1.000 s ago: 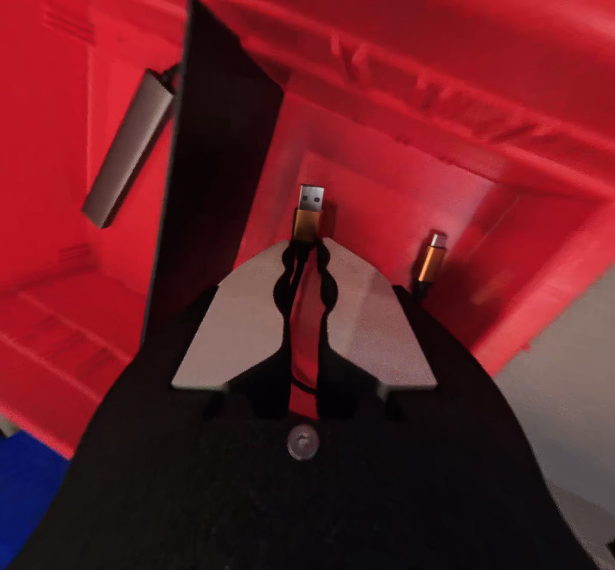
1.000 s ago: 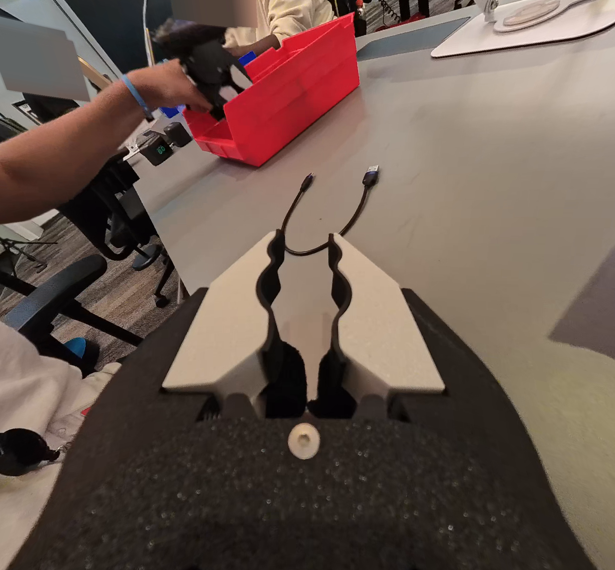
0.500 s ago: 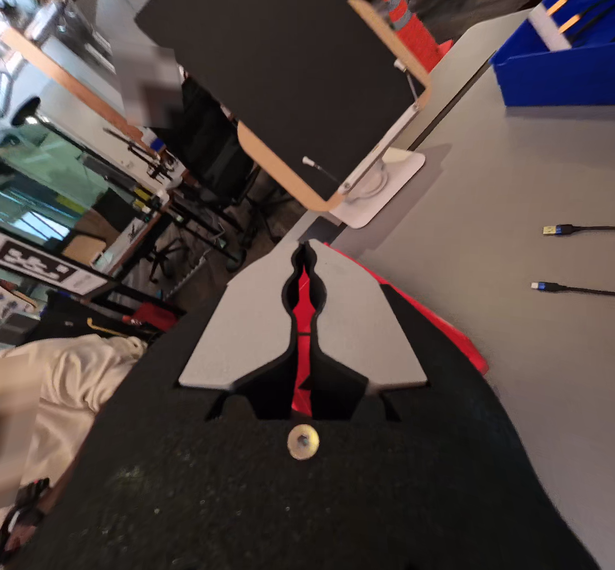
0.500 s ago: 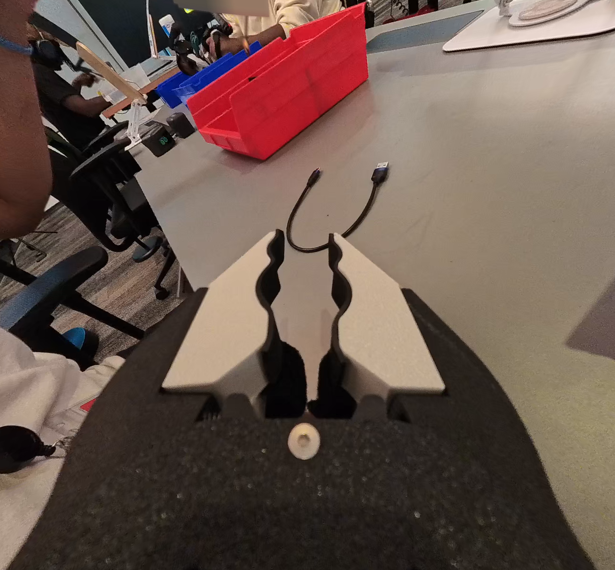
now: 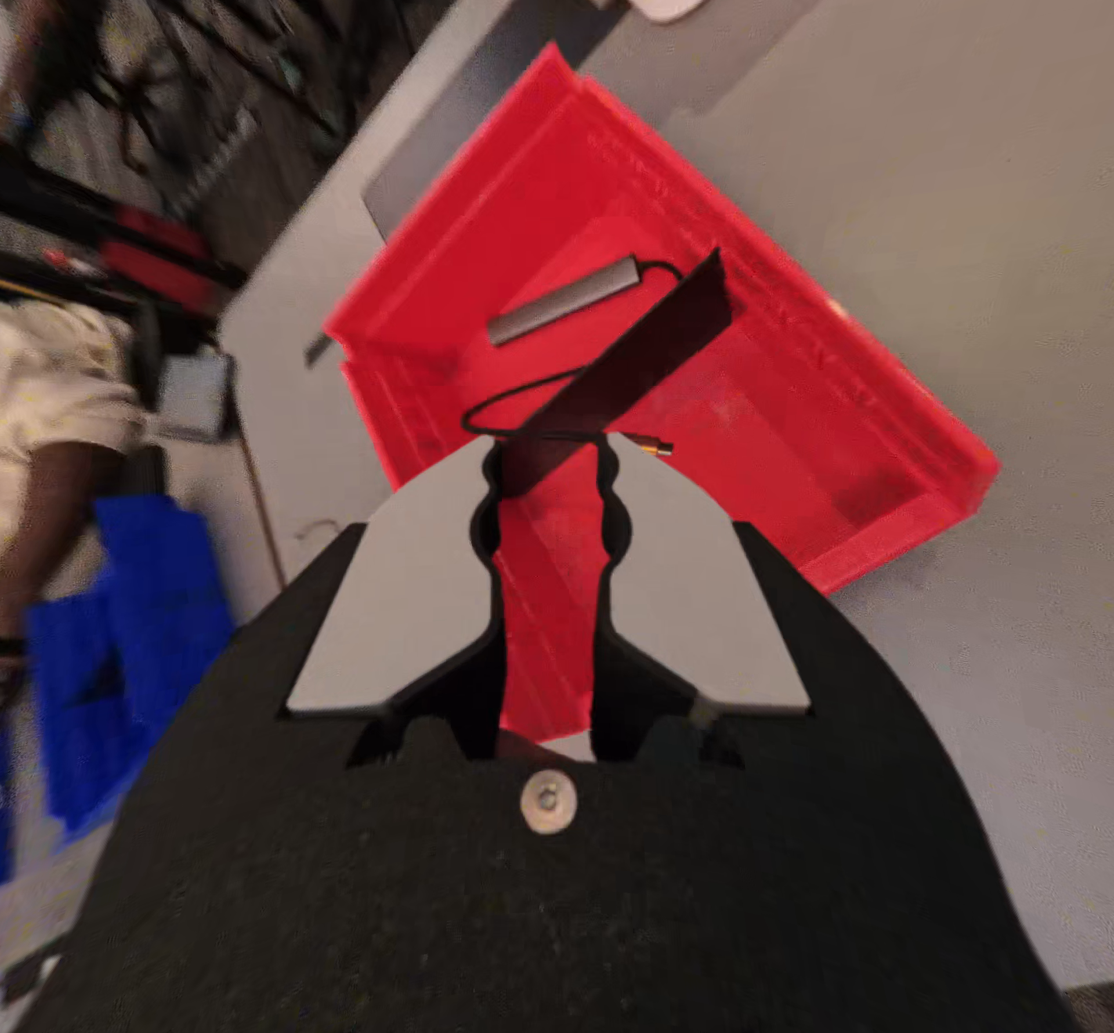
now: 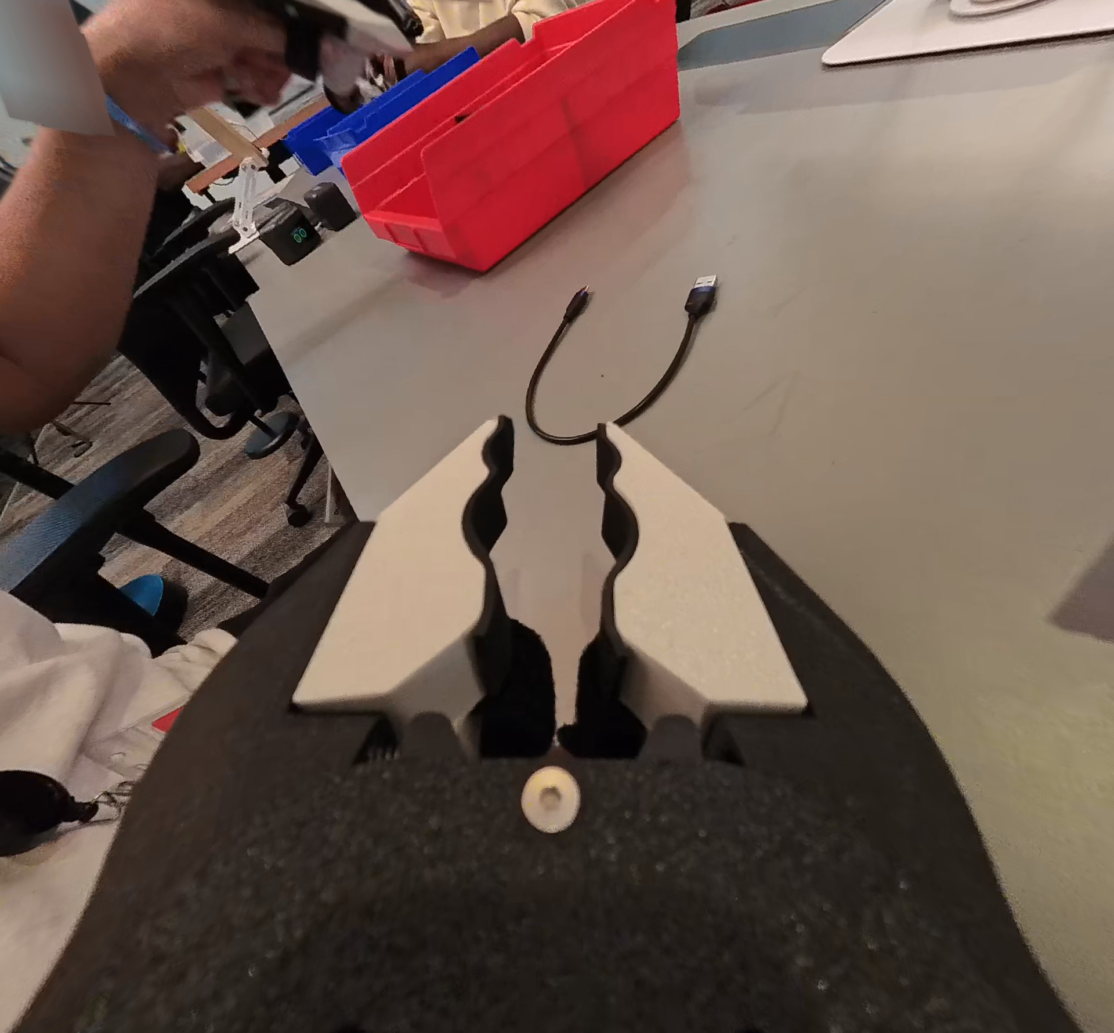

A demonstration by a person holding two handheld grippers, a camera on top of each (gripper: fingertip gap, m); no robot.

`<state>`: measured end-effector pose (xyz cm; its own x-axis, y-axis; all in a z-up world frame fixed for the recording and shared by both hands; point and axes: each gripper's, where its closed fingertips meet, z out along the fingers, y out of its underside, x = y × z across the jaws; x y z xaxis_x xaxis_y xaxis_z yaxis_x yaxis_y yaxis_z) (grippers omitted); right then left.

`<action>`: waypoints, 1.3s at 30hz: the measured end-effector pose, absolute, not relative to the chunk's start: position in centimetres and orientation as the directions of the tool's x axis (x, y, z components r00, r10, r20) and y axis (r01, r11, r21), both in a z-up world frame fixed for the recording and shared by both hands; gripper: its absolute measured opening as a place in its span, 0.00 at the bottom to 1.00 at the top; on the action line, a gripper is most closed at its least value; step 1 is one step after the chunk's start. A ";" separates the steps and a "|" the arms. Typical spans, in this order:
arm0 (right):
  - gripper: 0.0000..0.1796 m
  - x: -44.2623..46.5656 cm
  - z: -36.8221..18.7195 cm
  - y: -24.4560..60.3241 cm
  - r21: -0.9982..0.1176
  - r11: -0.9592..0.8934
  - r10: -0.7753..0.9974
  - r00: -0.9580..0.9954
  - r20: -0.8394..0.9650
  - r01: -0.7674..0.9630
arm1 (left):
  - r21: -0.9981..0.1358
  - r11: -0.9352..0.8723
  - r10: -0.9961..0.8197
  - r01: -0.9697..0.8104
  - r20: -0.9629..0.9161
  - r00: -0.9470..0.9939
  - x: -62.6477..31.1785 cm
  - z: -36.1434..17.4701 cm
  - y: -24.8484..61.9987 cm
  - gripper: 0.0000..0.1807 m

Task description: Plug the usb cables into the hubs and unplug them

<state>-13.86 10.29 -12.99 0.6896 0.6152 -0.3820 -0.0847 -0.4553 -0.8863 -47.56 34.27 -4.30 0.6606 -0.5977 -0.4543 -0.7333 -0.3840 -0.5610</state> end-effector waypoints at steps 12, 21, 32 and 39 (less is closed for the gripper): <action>0.15 -13.6 -13.4 10.6 -0.877 -0.474 0.603 0.695 -0.391 -0.083 | -0.634 -0.773 -0.267 -0.015 0.305 0.914 -48.8 -14.4 38.7 0.33; 0.15 -13.5 -13.6 10.5 -0.874 -0.480 0.600 0.698 -0.392 -0.078 | -0.694 -0.710 -0.347 -0.118 0.199 0.917 -49.0 -13.6 38.8 0.00; 0.15 -13.7 -13.6 10.4 -0.869 -0.488 0.601 0.692 -0.401 -0.080 | -0.815 0.206 -0.518 -0.542 -0.560 0.646 -37.1 5.7 29.2 0.00; 0.15 -13.6 -13.6 10.4 -0.874 -0.481 0.602 0.698 -0.388 -0.072 | -0.496 0.507 -0.512 -0.705 -0.831 0.217 -24.9 -2.1 23.7 0.00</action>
